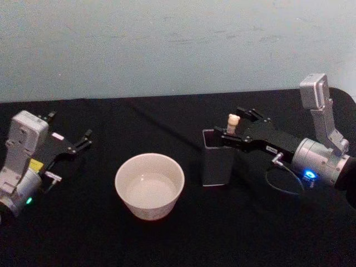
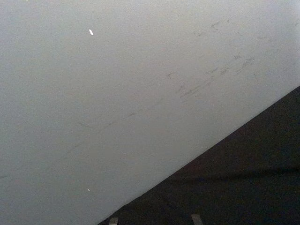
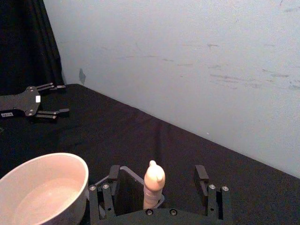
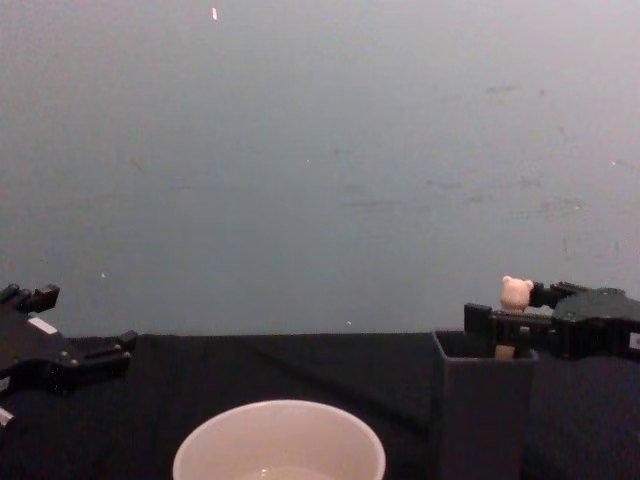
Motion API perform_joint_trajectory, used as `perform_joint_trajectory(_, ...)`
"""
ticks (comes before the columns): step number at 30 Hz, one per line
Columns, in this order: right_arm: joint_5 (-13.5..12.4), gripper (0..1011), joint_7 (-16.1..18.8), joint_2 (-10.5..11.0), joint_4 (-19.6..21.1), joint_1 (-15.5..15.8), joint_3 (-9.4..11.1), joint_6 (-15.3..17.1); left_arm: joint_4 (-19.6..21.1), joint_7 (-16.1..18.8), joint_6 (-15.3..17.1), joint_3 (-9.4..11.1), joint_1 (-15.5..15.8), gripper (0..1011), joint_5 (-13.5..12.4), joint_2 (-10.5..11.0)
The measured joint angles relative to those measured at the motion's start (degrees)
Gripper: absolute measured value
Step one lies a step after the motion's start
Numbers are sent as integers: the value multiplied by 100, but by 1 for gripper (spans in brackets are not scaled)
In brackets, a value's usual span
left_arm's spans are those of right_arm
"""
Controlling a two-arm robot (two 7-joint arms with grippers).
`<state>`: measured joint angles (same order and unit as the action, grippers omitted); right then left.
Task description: Pick up the stirring spoon with one hand, stir inside the cup, then place it back in its original position.
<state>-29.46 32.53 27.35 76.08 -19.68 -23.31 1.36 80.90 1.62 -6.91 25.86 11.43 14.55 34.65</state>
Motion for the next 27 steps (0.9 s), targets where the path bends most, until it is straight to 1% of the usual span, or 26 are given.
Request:
perform_joint_trajectory(21, 0, 1002, -3, 0, 5, 0, 4, -4, 0, 0, 0, 0, 0, 1001, 0, 0)
perform_joint_trajectory(22, 0, 998, -3, 0, 5, 0, 4, -5, 0, 0, 0, 0, 0, 1001, 0, 0)
perform_joint_trajectory(27, 0, 903, -4, 0, 5, 0, 4, -7, 0, 0, 0, 0, 0, 1002, 0, 0)
